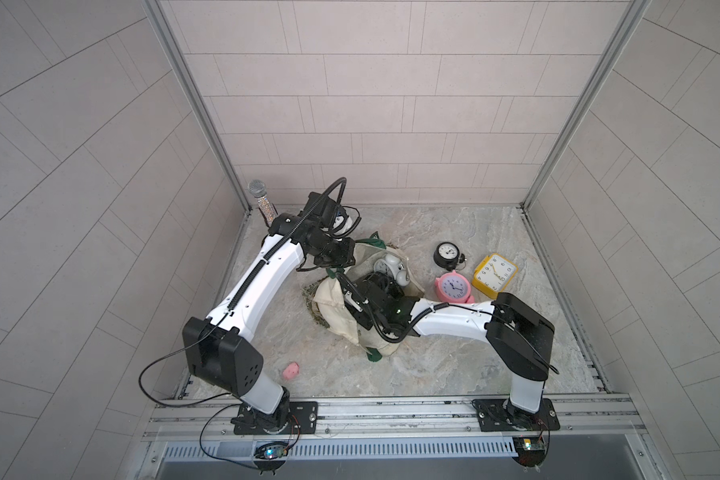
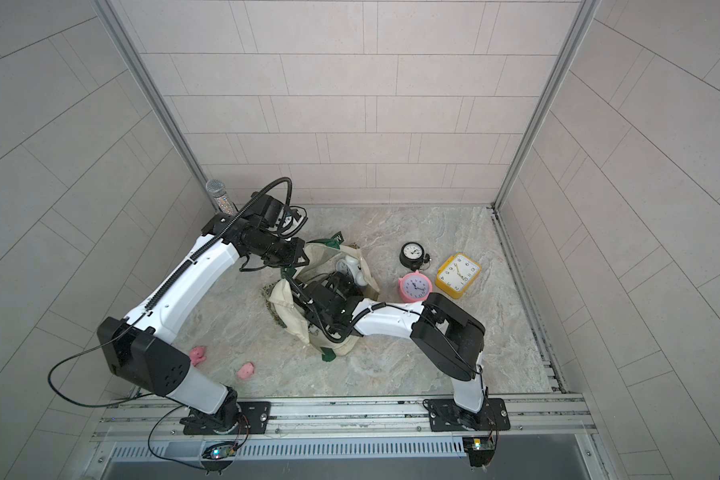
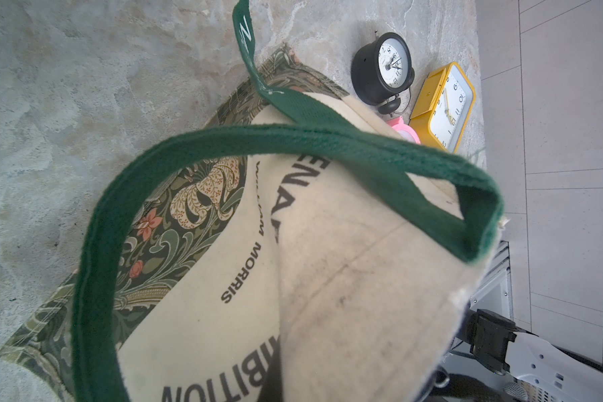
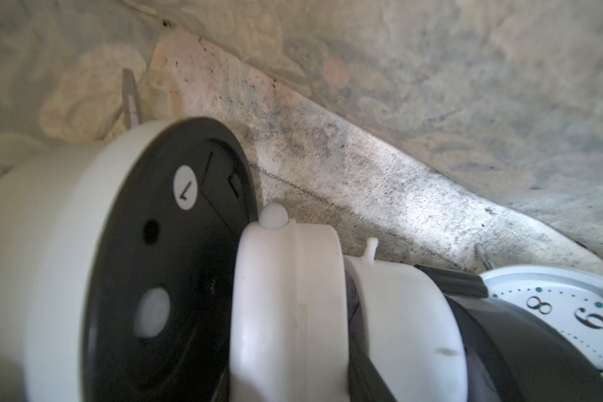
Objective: Take the alarm clock out of the canvas bag
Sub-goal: Pick up the alarm from the canvas bag.
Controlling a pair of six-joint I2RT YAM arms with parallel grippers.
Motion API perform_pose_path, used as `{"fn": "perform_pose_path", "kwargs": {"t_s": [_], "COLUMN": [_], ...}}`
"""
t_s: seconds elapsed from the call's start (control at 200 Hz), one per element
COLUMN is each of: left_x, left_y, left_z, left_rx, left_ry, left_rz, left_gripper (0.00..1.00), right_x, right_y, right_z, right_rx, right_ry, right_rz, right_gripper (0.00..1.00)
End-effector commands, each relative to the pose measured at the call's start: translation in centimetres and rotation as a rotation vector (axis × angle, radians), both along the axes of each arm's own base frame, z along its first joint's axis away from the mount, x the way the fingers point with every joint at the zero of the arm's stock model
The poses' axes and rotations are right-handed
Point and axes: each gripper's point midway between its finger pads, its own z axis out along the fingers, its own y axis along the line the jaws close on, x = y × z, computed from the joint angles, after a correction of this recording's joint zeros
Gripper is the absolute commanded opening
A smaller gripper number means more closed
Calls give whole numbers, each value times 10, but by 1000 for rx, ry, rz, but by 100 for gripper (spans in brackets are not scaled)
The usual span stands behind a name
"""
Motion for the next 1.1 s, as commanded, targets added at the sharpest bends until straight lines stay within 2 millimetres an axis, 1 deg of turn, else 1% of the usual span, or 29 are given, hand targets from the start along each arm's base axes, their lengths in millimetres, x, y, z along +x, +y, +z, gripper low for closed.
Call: {"fn": "perform_pose_path", "kwargs": {"t_s": [0.0,0.27,0.45,0.53,0.921,1.091], "left_x": [4,5,5,5,5,5], "left_y": [-3,-3,-3,-2,-2,-1], "left_z": [14,15,15,14,13,13], "left_rx": [-37,-34,-33,-30,-26,-25], "left_ry": [-50,-53,-57,-51,-52,-53], "left_rz": [-9,-7,-6,-5,-3,-3], "left_gripper": [0,0,0,0,0,0], "right_x": [-4,-10,-18,-22,-34,-40], "right_y": [-14,-19,-26,-32,-61,-72], "right_z": [-16,8,30,42,81,106], "right_rx": [-89,-68,-45,-34,-22,7], "right_ry": [40,40,38,34,-11,-37], "right_rz": [-14,1,14,14,2,3], "right_gripper": [34,28,27,27,27,27]}}
